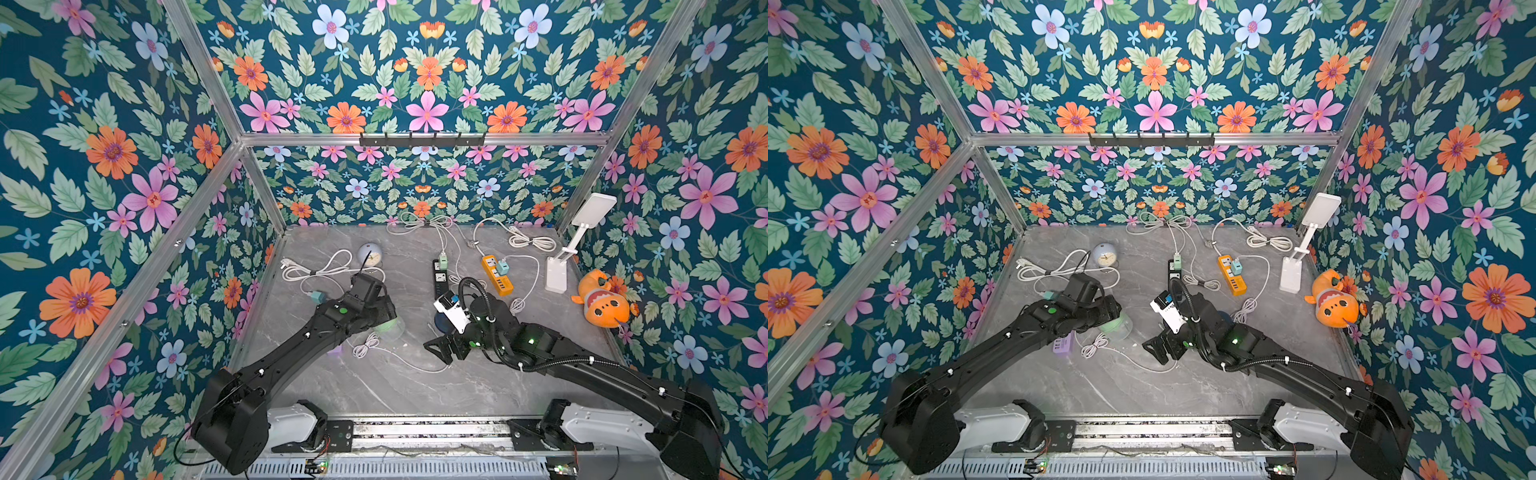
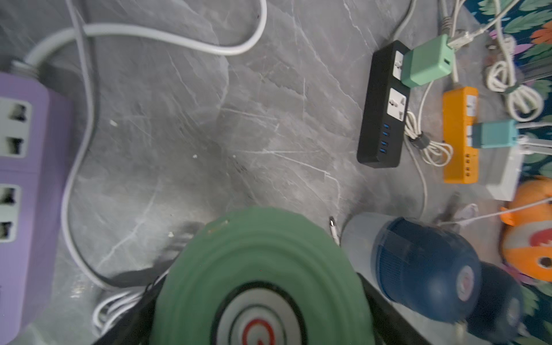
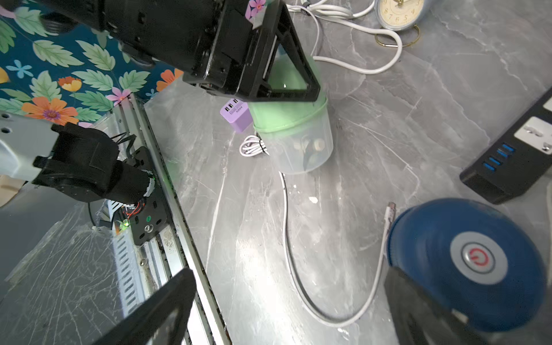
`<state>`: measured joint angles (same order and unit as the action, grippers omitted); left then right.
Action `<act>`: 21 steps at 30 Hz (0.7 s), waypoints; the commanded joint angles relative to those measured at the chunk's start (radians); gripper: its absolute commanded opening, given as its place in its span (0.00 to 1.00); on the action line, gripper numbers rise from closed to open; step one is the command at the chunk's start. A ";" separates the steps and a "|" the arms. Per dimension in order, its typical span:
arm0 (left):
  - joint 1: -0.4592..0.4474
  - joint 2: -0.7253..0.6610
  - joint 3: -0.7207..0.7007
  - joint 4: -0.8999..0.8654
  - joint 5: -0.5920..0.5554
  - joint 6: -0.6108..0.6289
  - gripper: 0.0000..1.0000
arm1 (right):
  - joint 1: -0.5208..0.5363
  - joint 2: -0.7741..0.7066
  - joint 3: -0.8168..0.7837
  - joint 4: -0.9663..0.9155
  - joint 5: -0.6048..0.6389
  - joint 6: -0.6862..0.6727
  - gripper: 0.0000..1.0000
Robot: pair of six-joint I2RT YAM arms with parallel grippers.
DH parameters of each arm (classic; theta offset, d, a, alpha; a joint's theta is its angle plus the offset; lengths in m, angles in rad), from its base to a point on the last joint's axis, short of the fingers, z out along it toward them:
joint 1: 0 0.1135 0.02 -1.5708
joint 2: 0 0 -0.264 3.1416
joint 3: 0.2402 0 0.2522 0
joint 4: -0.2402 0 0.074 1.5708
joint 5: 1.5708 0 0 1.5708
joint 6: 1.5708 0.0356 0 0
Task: Charge the cordless meat grinders
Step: Pick up the cordless meat grinder at the center of the board, then place the cordless meat grinder at the center of the board.
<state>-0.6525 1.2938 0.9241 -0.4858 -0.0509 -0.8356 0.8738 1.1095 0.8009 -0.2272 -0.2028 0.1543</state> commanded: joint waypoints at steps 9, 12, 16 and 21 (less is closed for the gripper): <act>-0.167 0.250 0.202 -0.057 -0.424 0.004 0.55 | -0.001 -0.052 -0.047 0.051 0.051 0.027 0.99; -0.167 0.269 0.183 -0.043 -0.416 -0.022 0.56 | -0.001 -0.071 -0.059 0.047 0.063 0.027 0.99; -0.167 0.276 0.147 -0.008 -0.396 -0.039 0.57 | -0.002 -0.094 -0.072 0.043 0.069 0.028 0.99; -0.167 0.291 0.129 0.026 -0.354 -0.052 0.86 | -0.002 -0.100 -0.080 0.043 0.075 0.034 0.99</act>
<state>-0.8200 1.5795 1.0504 -0.4992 -0.4133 -0.8680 0.8711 1.0122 0.7223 -0.1955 -0.1436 0.1814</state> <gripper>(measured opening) 0.844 0.992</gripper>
